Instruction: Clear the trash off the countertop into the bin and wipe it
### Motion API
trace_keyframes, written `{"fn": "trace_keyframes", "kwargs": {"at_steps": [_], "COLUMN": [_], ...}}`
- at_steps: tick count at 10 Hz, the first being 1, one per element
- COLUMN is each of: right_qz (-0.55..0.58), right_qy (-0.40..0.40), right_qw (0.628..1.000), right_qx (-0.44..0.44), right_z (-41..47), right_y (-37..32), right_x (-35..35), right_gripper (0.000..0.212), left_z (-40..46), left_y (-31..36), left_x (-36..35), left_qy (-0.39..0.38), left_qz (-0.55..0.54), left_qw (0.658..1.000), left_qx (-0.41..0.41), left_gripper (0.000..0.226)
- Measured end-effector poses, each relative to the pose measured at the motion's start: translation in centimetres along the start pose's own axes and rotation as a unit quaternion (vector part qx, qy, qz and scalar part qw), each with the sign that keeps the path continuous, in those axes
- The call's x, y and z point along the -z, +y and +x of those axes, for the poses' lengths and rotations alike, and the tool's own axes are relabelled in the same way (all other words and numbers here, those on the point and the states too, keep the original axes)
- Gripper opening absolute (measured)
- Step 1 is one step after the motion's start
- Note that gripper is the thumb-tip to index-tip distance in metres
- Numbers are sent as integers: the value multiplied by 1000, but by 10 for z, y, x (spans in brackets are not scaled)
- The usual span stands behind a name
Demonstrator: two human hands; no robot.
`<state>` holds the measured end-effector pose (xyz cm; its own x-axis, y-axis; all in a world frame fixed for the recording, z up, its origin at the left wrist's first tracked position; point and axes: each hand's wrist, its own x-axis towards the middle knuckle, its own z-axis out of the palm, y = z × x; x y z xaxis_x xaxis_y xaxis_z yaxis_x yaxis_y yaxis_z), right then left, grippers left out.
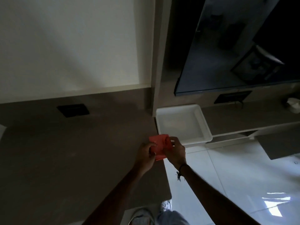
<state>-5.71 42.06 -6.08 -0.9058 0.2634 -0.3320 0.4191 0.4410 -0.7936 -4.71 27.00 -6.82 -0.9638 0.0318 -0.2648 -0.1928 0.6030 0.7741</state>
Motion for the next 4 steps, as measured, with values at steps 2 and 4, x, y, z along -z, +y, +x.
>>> {"fn": "trace_keyframes", "kwargs": {"at_steps": [2,4], "right_qz": [-32,-100], "right_qy": [11,-45], "right_qw": [999,994], "right_qx": [-4,-26], "right_z": [100,134], "right_y": [-2,-5], "right_x": [35,61], "right_gripper": [33,40], "left_z": [95,124], "left_y": [46,44], "left_x": [-39,-49], "left_qy": [-19,-48], "left_qz": [19,84], "left_qw": [1000,995], "left_qx": [-13,6], "left_gripper": [38,41]}}
